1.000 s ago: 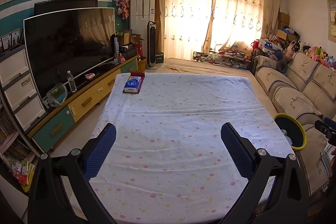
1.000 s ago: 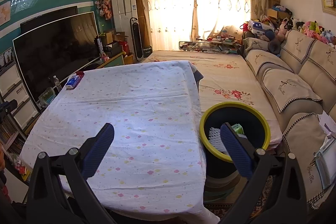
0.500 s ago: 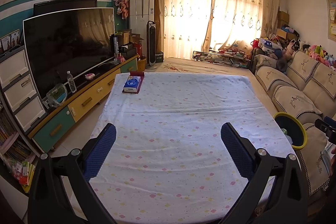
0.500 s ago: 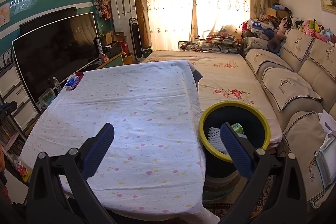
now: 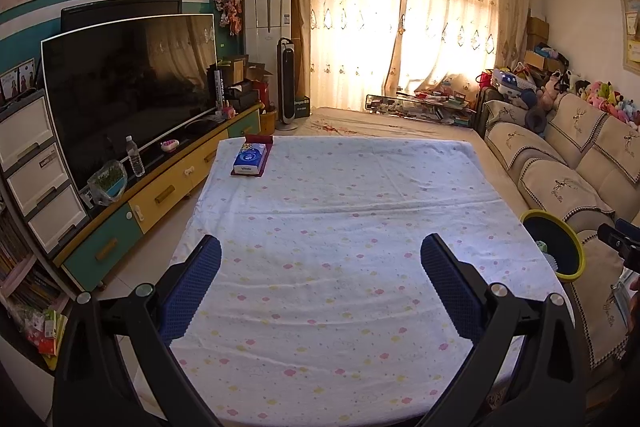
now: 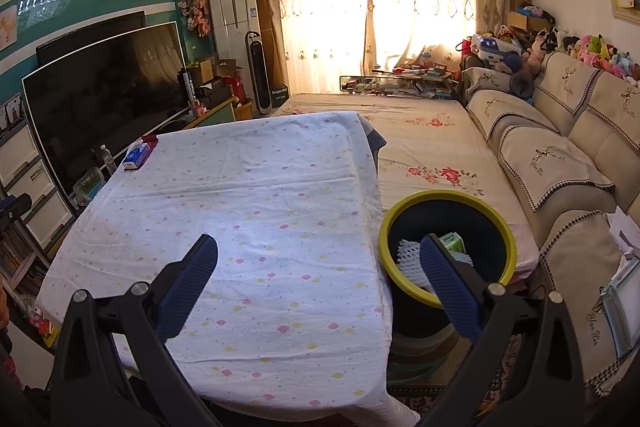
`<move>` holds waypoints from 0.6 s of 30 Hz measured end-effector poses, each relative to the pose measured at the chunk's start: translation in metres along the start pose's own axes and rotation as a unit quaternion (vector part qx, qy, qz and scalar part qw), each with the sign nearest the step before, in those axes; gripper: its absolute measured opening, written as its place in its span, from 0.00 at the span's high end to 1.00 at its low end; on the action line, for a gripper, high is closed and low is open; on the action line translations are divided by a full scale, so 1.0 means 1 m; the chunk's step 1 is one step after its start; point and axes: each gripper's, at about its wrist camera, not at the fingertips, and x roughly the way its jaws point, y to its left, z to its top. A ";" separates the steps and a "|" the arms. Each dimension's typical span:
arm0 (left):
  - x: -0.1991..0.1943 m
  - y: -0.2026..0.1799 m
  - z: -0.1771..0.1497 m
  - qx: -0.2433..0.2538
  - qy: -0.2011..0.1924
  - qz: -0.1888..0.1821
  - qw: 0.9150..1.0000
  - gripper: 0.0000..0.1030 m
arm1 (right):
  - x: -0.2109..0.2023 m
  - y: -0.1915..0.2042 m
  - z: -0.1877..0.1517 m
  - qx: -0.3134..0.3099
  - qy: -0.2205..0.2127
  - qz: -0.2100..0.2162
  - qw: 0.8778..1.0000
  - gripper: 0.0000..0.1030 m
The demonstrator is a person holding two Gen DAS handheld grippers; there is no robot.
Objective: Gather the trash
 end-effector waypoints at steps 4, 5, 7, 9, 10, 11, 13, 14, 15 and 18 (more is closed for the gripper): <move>0.001 0.000 0.000 -0.001 0.001 -0.001 1.000 0.04 | 0.000 0.000 0.000 0.000 0.000 0.000 1.000 0.07; 0.001 0.000 0.000 0.000 0.002 -0.001 1.000 0.04 | 0.000 0.000 0.000 0.000 0.000 0.000 1.000 0.07; 0.001 0.000 0.000 0.000 0.001 -0.001 1.000 0.04 | 0.001 0.000 0.000 0.000 0.001 0.001 1.000 0.07; 0.002 0.000 0.000 0.000 0.003 0.000 1.000 0.04 | 0.001 0.000 0.000 0.000 0.001 0.001 1.000 0.07; 0.003 0.001 0.000 -0.001 0.004 -0.001 1.000 0.04 | 0.002 0.000 -0.001 0.000 0.002 0.002 1.000 0.07; 0.003 0.002 -0.001 -0.001 0.005 -0.002 1.000 0.04 | 0.002 0.000 -0.001 0.000 0.002 0.002 1.000 0.07; 0.004 0.002 -0.001 -0.001 0.005 -0.002 1.000 0.04 | 0.003 0.000 -0.002 0.000 0.003 0.002 1.000 0.07; 0.004 0.002 -0.001 -0.001 0.005 -0.002 1.000 0.04 | 0.004 0.000 -0.002 0.000 0.003 0.002 1.000 0.07; 0.004 0.002 -0.001 0.000 0.004 -0.002 1.000 0.04 | 0.004 0.000 -0.002 0.000 0.003 0.002 1.000 0.07; 0.004 0.002 -0.001 -0.001 0.004 -0.002 1.000 0.04 | 0.003 0.000 -0.002 0.000 0.003 0.002 1.000 0.07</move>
